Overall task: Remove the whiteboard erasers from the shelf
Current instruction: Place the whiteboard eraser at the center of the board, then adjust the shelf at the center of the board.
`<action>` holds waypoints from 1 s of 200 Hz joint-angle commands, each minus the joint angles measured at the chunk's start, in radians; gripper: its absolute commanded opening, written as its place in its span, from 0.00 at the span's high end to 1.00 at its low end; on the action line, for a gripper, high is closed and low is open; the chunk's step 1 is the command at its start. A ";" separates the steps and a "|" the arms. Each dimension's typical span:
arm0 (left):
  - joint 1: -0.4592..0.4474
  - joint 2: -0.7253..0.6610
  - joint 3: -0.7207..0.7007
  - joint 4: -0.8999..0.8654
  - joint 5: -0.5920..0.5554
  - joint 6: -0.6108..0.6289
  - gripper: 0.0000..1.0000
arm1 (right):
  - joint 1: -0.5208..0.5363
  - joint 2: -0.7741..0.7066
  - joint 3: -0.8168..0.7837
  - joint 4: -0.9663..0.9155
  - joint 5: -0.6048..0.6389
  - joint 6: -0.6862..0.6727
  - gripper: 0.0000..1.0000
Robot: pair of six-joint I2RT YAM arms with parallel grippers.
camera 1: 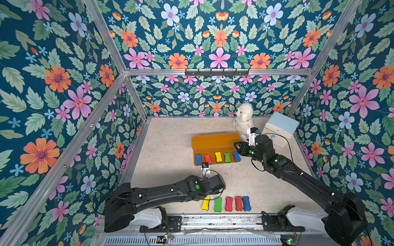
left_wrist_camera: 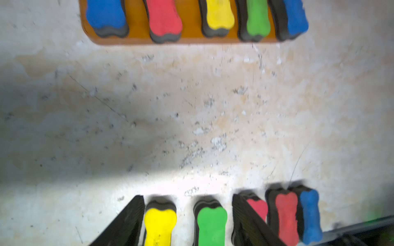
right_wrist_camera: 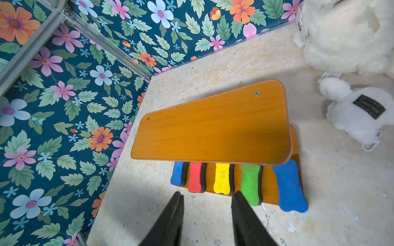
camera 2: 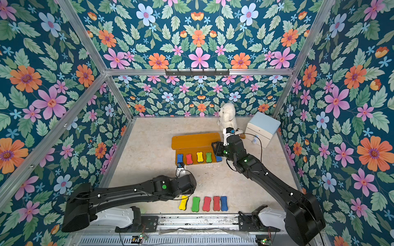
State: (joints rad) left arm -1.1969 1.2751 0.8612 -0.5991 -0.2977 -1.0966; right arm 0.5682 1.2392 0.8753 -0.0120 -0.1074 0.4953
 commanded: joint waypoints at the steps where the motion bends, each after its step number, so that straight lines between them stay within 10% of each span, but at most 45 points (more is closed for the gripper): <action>1: 0.135 -0.045 0.024 0.052 0.099 0.184 0.30 | 0.001 0.028 0.040 -0.052 0.027 -0.053 0.57; 87: 0.754 0.166 0.302 0.131 0.436 0.580 0.27 | -0.144 0.213 0.233 -0.142 -0.044 -0.127 0.50; 200: 0.867 0.311 0.320 0.238 0.617 0.604 0.33 | -0.200 0.463 0.407 -0.187 -0.173 -0.126 0.41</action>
State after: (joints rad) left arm -0.3336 1.5867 1.1862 -0.3782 0.2928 -0.5068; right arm 0.3664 1.6756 1.2671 -0.1951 -0.2356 0.3660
